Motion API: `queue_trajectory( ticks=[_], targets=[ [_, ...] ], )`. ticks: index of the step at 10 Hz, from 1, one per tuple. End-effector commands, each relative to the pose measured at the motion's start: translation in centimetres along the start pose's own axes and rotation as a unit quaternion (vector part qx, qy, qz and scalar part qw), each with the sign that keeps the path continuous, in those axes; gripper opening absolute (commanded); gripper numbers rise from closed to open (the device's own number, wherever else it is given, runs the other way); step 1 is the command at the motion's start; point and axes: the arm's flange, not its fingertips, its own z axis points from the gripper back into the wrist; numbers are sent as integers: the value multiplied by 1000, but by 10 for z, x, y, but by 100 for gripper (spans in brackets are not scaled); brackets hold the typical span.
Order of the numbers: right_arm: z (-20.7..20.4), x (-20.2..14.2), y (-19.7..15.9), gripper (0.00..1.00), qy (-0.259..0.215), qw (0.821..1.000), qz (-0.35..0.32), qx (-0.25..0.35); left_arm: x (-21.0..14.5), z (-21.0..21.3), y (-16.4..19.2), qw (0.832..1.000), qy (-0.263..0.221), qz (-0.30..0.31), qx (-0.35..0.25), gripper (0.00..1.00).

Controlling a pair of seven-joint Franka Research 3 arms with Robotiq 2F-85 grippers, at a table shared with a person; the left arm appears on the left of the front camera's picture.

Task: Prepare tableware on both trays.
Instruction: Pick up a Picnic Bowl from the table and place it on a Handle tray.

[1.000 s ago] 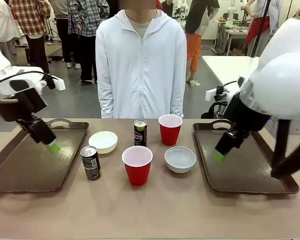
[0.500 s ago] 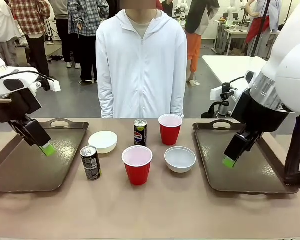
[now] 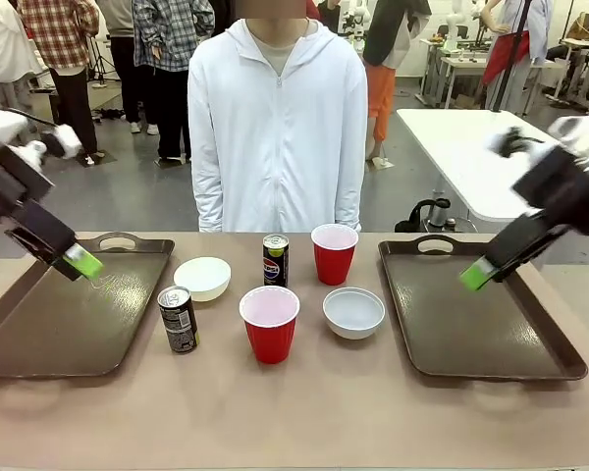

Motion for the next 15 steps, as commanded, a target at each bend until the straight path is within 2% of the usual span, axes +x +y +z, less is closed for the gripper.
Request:
queue_trajectory(
  ticks=[1, 3, 4, 7, 10, 12, 14, 15],
  targets=[
    [20, -34, -44, 100, -44, 992, -58, 100, -12, 29, 37, 992, -49, 44, -106, 100],
    [35, -60, -80, 100, -60, 981, -146, 109, -32, 56, 66, 983, -98, 89, -125, 100],
    [41, -73, -92, 100, -70, 977, -170, 111, -45, 71, 82, 977, -119, 113, -133, 100],
    [60, -101, -112, 100, -104, 964, -218, 109, -73, 81, 102, 967, -149, 157, -137, 100],
    [75, -118, -119, 100, -137, 956, -236, 104, -93, 80, 116, 958, -171, 193, -123, 100],
    [75, -120, -118, 100, -141, 955, -242, 99, -112, 89, 129, 953, -187, 216, -101, 100],
    [73, -120, -116, 100, -138, 956, -241, 92, -125, 96, 134, 950, -192, 235, -75, 100],
    [71, -116, -110, 100, -136, 964, -217, 68, -126, 98, 129, 957, -181, 224, -40, 100]
  ],
)
